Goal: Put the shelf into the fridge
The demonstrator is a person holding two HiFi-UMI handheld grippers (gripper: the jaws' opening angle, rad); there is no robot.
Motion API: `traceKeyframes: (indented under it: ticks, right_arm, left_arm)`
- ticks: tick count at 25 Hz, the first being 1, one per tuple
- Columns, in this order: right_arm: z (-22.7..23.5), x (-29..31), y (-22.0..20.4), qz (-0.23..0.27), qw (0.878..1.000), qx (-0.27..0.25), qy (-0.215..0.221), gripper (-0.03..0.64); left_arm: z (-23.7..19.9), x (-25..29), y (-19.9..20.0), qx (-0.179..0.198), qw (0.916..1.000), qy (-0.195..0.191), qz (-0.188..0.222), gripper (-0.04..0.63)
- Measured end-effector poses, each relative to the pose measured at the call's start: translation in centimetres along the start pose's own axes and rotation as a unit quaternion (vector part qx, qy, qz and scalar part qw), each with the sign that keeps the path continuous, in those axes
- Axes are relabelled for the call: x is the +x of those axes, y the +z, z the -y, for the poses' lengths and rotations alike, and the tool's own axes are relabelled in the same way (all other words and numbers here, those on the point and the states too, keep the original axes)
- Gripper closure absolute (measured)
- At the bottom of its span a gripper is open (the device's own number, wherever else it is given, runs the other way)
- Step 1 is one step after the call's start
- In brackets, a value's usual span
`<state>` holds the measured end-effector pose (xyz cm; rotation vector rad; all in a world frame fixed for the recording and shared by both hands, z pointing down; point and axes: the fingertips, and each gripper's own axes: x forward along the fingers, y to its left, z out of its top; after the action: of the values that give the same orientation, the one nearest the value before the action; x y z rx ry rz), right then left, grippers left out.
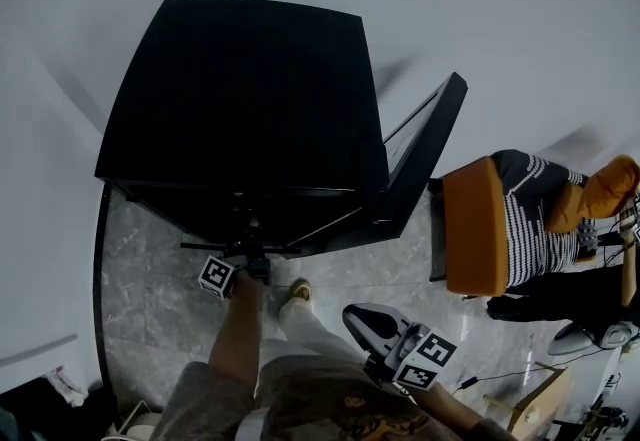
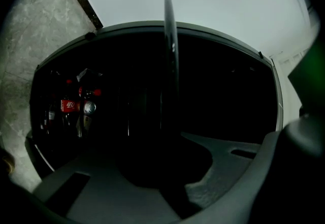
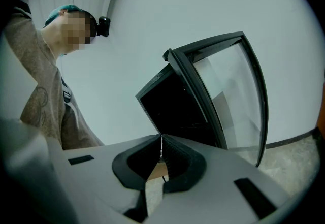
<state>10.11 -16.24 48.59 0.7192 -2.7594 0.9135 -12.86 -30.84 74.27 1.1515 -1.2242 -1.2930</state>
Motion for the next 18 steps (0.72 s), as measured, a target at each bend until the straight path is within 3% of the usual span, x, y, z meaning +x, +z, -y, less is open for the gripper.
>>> traceKeyframes:
  ticks: [4,18]
  right_arm:
    - [0.2,0.0,0.0,0.003,1.0,-0.001,-0.005,0.595]
    - [0.8,-0.6,-0.4,0.004,1.0,0.01,-0.022,0.595]
  left_arm:
    - [-0.6,1.4,0.4,0.019,0.9998,0.01,-0.002,0.58]
    - [-1.0,6.3,0.8,0.02,0.9997,0.013,0.003,0.58]
